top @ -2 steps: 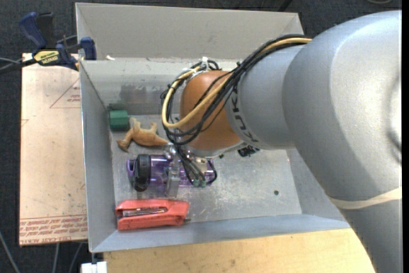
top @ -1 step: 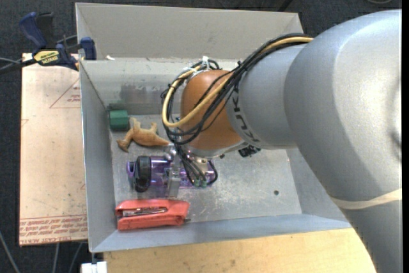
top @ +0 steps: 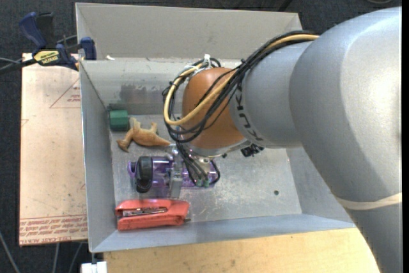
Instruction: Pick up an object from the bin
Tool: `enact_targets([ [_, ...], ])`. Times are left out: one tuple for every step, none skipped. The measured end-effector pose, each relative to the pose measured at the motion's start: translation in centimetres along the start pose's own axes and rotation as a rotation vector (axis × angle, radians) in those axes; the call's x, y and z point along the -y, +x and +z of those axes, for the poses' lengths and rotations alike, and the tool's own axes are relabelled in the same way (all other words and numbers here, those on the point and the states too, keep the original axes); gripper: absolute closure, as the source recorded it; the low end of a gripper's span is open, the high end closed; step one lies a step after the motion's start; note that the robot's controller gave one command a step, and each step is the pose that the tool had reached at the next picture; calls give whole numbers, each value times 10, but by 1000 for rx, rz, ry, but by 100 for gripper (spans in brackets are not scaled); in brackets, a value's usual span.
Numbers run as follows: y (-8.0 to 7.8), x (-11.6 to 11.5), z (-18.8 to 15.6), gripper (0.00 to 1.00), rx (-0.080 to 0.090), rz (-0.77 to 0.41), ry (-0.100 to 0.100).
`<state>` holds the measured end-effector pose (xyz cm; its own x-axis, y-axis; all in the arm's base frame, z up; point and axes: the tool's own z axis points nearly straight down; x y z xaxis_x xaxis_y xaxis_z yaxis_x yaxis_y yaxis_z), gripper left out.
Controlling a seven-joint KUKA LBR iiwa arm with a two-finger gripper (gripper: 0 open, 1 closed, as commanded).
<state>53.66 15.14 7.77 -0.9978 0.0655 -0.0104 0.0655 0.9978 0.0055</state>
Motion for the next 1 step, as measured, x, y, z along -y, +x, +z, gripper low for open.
enact_targets([
  [0, 0, -20, 100, 0, 0, 0],
])
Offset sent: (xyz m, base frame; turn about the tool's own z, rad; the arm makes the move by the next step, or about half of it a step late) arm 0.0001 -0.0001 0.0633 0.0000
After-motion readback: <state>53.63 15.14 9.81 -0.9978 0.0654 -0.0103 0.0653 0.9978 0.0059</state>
